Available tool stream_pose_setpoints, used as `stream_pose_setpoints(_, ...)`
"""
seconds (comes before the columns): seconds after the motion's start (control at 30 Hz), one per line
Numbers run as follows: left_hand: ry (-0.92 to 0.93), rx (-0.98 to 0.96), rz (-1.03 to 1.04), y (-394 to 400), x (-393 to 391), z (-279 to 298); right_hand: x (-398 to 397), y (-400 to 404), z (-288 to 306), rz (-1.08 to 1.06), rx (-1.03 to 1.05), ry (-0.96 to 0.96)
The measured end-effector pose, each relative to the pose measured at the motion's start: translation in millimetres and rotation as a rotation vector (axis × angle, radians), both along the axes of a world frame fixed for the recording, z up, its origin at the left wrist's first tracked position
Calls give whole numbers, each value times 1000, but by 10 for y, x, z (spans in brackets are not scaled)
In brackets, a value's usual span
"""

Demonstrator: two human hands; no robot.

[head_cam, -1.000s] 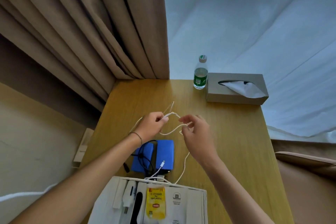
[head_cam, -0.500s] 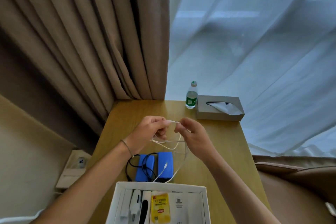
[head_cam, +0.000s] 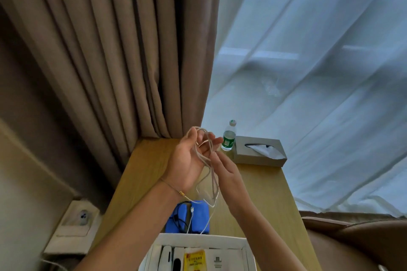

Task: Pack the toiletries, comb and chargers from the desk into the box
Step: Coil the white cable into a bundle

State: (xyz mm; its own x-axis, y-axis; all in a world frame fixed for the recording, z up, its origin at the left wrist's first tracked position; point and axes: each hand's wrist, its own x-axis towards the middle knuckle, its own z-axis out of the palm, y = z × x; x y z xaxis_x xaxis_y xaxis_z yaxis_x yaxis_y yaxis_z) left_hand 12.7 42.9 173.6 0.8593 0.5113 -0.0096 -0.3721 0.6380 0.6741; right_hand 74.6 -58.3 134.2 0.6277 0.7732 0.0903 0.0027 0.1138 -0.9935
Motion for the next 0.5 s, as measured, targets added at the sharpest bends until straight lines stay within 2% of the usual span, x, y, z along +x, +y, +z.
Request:
stream_pose_setpoints(0.1,17,9,124,-27,33,43,-96,14,64,156,71,197)
stream_pose_setpoints(0.2,96,70,198,5,-3,98,-175,8,94,182,-41,128)
stream_pose_setpoints(0.33,184,165,158,89,-153,149,-212,-17,68,266,-142,56)
stream_pose_setpoints(0.4,216,279,125,117,-240,151,-216,-54,49,290,-216,-7)
stream_pose_setpoints(0.5,289,603,106,190,-364,159,-195,-124,28,376,-369,-75)
